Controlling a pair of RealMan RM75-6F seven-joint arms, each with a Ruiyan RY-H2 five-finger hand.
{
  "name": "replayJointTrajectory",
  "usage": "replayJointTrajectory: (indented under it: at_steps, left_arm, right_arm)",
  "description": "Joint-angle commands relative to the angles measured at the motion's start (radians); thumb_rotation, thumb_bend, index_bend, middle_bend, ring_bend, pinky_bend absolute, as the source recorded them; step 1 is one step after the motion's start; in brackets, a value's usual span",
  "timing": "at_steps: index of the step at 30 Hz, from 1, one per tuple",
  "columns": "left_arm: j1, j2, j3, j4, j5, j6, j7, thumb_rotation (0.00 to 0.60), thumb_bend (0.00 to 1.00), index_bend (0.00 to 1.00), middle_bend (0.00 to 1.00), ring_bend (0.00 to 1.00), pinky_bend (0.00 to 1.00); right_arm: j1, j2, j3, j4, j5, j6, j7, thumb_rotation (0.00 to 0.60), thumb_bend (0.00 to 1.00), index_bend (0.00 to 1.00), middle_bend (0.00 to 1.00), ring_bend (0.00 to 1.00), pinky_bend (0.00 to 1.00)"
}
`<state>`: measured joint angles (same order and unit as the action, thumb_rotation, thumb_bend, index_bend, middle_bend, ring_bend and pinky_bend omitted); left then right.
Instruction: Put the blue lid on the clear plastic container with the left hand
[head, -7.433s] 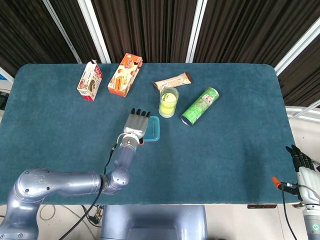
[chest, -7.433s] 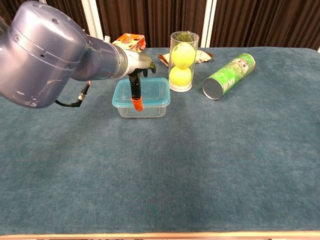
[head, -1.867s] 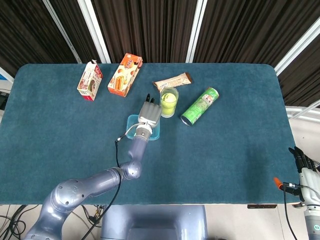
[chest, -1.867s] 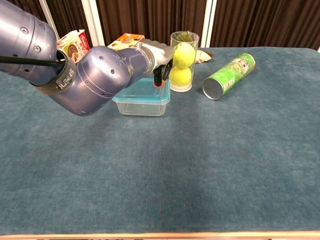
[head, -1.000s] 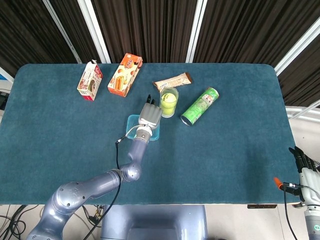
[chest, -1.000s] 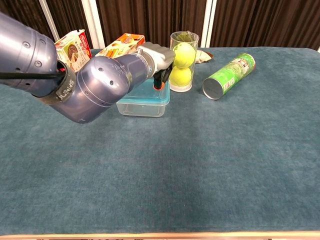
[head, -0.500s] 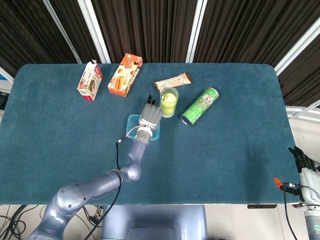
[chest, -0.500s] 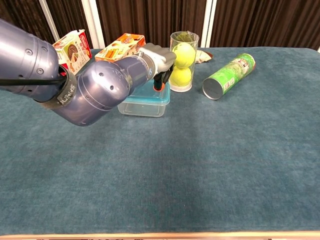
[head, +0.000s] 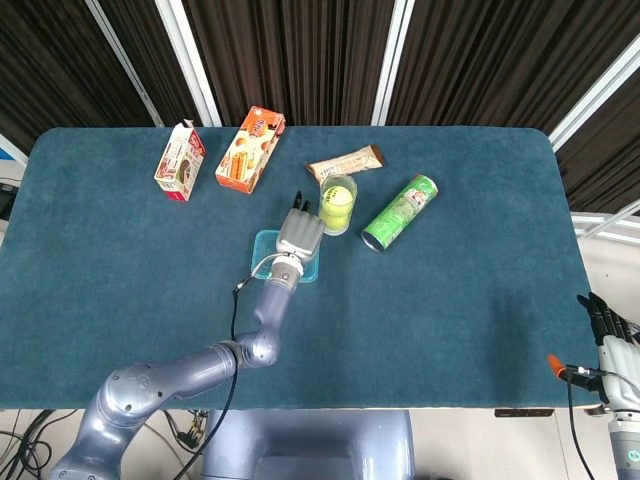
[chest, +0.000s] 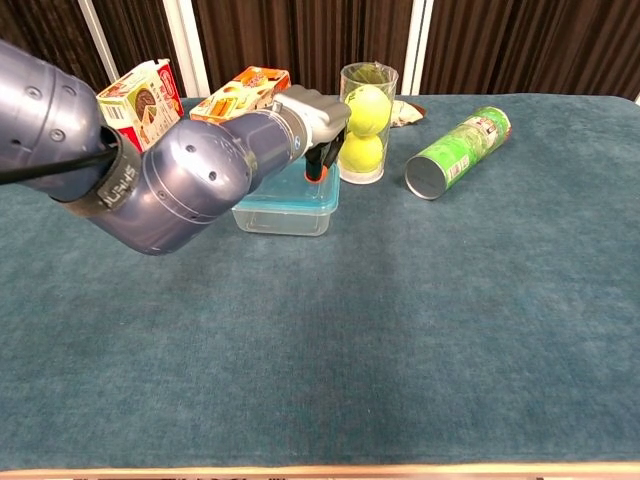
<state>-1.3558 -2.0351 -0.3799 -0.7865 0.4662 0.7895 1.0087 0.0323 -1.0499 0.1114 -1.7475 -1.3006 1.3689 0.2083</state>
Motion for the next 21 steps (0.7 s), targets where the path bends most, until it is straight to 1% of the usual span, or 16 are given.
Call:
replayJointTrajectory:
  at_steps: [1, 8, 14, 17, 21]
  left_arm:
    - [0.017, 0.053, -0.006, -0.100, 0.026, 0.050, -0.008, 0.600, 0.54, 0.64, 0.57, 0.14, 0.00]
    - [0.082, 0.170, 0.021, -0.327, 0.059, 0.143, -0.012, 0.600, 0.54, 0.64, 0.58, 0.14, 0.00]
    - [0.126, 0.251, 0.046, -0.464, 0.106, 0.183, -0.046, 0.600, 0.54, 0.65, 0.58, 0.14, 0.00]
    - [0.153, 0.287, 0.074, -0.528, 0.145, 0.181, -0.078, 0.600, 0.55, 0.65, 0.58, 0.14, 0.00]
    - [0.184, 0.325, 0.119, -0.587, 0.183, 0.180, -0.102, 0.600, 0.55, 0.65, 0.58, 0.14, 0.00]
  right_arm:
    - [0.000, -0.001, 0.000, 0.000, -0.001, 0.001, 0.000, 0.600, 0.29, 0.10, 0.00, 0.00, 0.00]
    - [0.000, -0.002, -0.001, 0.001, -0.003, 0.003, -0.003, 0.600, 0.29, 0.10, 0.00, 0.00, 0.00]
    - [-0.001, -0.003, -0.001, 0.001, -0.004, 0.004, -0.005, 0.600, 0.29, 0.10, 0.00, 0.00, 0.00]
    - [0.000, -0.001, -0.001, -0.001, -0.001, 0.002, -0.009, 0.600, 0.29, 0.10, 0.00, 0.00, 0.00]
    - [0.000, -0.001, -0.001, 0.000, -0.002, 0.003, -0.010, 0.600, 0.29, 0.10, 0.00, 0.00, 0.00]
